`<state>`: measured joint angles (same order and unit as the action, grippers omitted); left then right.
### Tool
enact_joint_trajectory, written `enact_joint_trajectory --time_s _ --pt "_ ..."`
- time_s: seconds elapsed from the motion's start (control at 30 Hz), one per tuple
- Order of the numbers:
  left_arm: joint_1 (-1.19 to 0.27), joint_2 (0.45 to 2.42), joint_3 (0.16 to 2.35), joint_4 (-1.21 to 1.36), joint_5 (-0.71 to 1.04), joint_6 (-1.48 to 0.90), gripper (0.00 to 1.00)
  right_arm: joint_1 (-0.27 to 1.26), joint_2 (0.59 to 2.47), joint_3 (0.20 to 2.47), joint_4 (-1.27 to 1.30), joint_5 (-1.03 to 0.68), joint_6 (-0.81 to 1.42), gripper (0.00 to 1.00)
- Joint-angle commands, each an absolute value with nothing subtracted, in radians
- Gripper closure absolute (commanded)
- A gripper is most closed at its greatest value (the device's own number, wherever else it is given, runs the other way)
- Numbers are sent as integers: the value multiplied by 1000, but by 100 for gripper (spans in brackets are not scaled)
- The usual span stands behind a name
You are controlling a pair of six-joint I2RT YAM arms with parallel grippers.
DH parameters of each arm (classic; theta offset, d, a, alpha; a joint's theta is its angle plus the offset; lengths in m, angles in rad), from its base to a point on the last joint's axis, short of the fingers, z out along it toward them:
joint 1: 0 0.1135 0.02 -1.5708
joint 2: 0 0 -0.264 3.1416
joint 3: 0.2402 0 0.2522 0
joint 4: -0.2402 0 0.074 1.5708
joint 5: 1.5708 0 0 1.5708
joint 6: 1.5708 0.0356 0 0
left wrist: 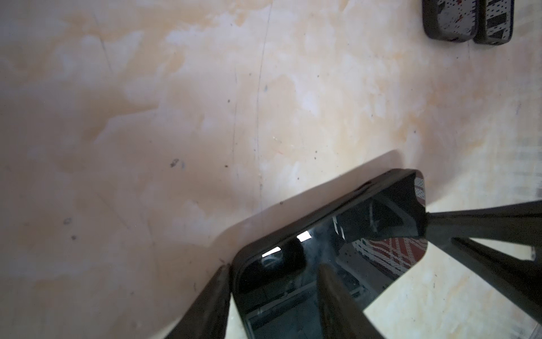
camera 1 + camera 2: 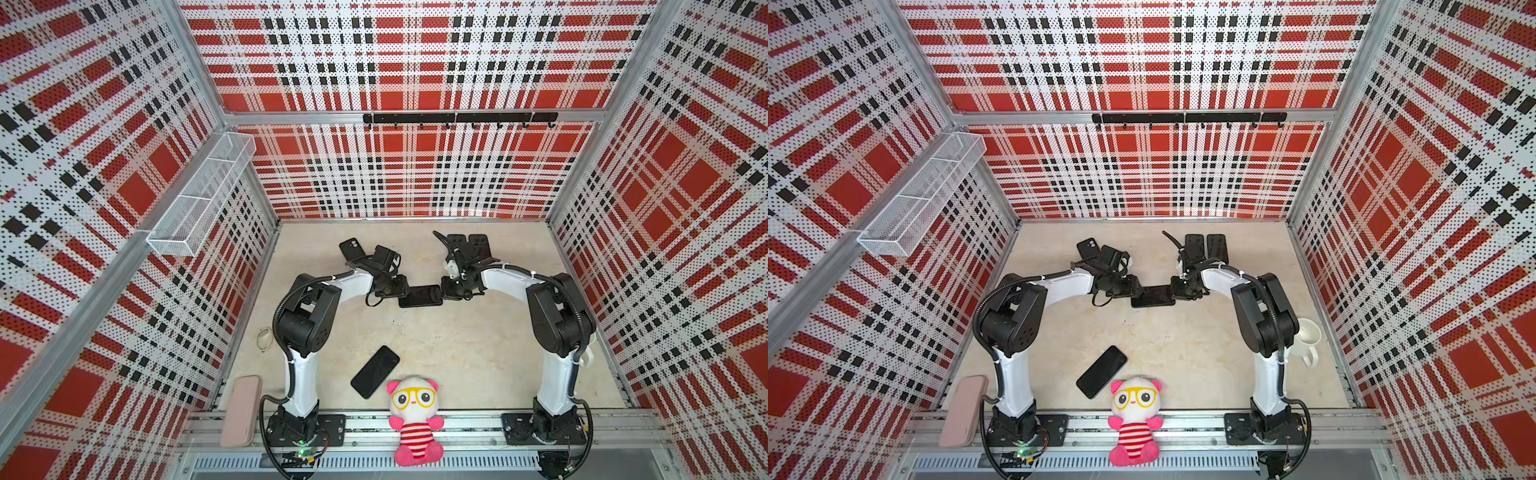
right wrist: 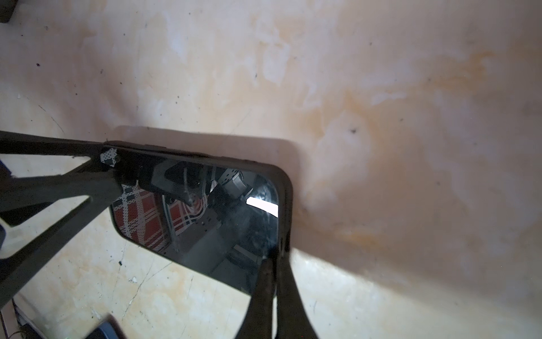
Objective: Put the phone into the phone case
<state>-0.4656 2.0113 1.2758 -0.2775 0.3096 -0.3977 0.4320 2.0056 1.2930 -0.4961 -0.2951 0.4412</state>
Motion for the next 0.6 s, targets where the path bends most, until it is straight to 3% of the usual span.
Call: enact_joint_trajectory --time_s 0.0,0.57 --pt "-533 2066 1265 -242 462 -403 50 584 2311 1154 -550 -336 431 94" --pt "-537 2074 1264 -241 462 -405 52 624 2516 1148 -540 -234 420 93"
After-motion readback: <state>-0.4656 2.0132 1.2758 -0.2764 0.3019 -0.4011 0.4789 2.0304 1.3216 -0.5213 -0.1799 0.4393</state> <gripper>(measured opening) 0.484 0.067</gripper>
